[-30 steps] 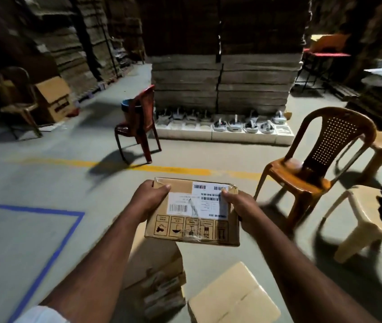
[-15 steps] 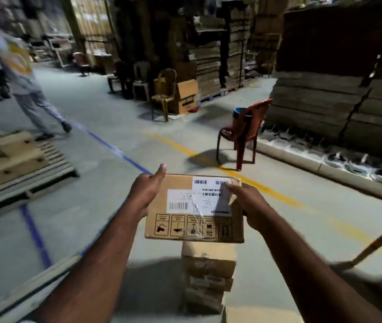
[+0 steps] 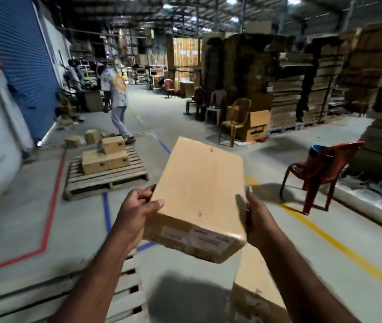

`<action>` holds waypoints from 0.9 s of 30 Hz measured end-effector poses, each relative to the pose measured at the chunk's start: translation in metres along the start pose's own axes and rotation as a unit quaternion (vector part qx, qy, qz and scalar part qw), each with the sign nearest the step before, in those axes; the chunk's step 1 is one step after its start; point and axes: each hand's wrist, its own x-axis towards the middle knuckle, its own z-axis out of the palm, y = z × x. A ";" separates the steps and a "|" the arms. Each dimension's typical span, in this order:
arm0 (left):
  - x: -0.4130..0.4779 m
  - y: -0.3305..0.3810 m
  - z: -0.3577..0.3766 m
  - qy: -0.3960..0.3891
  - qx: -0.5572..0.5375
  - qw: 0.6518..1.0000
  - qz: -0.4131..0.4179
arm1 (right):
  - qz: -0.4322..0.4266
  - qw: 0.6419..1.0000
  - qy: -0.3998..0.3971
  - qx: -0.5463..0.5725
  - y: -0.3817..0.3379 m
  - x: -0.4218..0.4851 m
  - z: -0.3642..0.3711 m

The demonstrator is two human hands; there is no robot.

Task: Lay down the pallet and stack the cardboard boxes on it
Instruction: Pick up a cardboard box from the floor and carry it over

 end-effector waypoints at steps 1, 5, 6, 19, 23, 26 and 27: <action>-0.001 -0.002 -0.015 -0.025 -0.023 0.999 0.007 | -0.002 1.000 -0.011 -0.004 0.005 -0.001 0.009; -0.005 -0.002 -0.069 -0.069 -0.044 0.997 0.000 | -0.040 0.999 -0.030 -0.007 0.034 -0.009 0.041; -0.004 0.001 -0.082 -0.066 -0.037 0.997 -0.005 | -0.055 0.998 -0.036 -0.001 0.043 -0.009 0.048; -0.013 0.059 -0.132 0.002 0.029 0.990 -0.140 | -0.065 0.993 -0.068 0.066 0.095 -0.043 0.131; -0.023 0.058 -0.136 0.022 0.019 0.993 -0.113 | -0.078 0.992 -0.054 0.086 0.101 -0.047 0.141; -0.018 0.051 -0.147 0.014 -0.021 0.995 -0.101 | -0.080 0.990 -0.047 0.102 0.101 -0.047 0.144; -0.015 0.048 -0.150 0.011 -0.041 0.994 -0.096 | -0.082 0.990 -0.045 0.104 0.101 -0.048 0.145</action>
